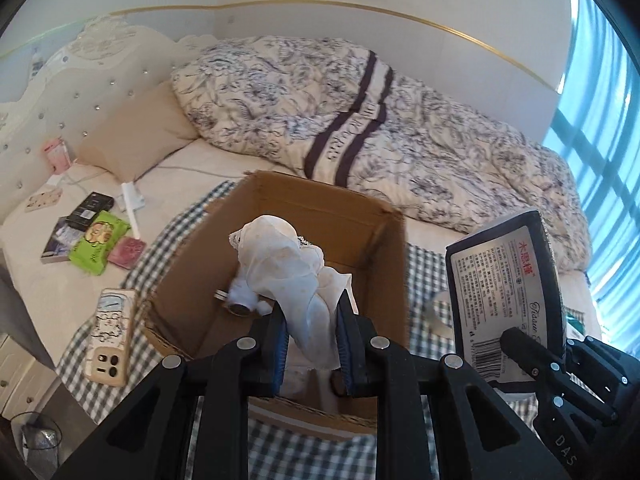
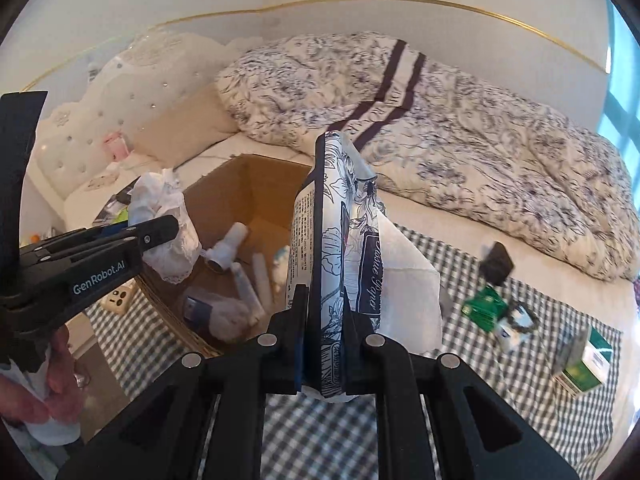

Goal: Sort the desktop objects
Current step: 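Lift the tissue and tissue packet and carry both over the cardboard box, then open both tools to drop the tissue and packet into the box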

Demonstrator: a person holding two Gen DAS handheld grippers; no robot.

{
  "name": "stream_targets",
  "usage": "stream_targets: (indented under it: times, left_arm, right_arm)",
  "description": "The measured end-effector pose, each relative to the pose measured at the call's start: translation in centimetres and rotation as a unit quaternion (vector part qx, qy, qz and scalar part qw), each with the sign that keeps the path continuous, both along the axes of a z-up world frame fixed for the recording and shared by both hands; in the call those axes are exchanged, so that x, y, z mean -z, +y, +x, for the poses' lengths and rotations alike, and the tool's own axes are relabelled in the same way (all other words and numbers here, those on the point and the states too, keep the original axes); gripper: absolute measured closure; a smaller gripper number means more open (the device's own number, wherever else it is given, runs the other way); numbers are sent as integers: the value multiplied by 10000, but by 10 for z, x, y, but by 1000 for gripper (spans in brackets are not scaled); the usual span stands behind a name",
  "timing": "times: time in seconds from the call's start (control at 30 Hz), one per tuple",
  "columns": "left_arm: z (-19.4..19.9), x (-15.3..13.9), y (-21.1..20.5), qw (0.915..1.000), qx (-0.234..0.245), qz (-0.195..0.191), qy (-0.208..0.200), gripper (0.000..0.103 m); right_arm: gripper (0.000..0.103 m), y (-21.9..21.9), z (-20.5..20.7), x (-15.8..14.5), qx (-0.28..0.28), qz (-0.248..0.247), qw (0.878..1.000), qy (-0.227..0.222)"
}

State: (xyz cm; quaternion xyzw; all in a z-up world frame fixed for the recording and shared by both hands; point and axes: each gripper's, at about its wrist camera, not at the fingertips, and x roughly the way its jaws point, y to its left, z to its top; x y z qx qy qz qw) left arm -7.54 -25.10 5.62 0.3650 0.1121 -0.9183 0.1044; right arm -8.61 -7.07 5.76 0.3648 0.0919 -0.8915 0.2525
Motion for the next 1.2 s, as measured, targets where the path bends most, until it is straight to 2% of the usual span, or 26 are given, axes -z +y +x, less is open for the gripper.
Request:
stream_targets:
  times: [0.4, 0.87, 0.97, 1.03, 1.07, 1.1, 1.13, 1.2]
  left_arm:
    - [-21, 31, -36, 9990, -295, 179, -267, 81]
    - [-36, 59, -49, 9978, -343, 297, -492, 81]
    - [-38, 63, -48, 9976, -326, 301, -537, 81]
    - [-39, 65, -50, 9975, -318, 319, -551, 74]
    - [-39, 66, -51, 9973, -338, 341, -564, 58]
    - [-39, 67, -54, 9968, -394, 359, -587, 35]
    - [-38, 67, -56, 9966, -452, 383, -570, 27]
    - [-35, 64, -57, 9970, -459, 449, -435, 23]
  right_arm:
    - [92, -62, -27, 24, -414, -135, 9985, -344]
    - [92, -87, -44, 40, -569, -159, 9973, -434]
    - [89, -91, -46, 42, -589, -175, 9972, -429]
    - [73, -90, -45, 42, -656, -257, 9965, -442]
    - [71, -89, -45, 41, -627, -255, 9969, -408]
    - [69, -87, -45, 40, -599, -278, 9971, -384]
    - [67, -85, -46, 40, -580, -307, 9970, -399]
    - [63, -81, -48, 39, -515, -362, 9970, -448]
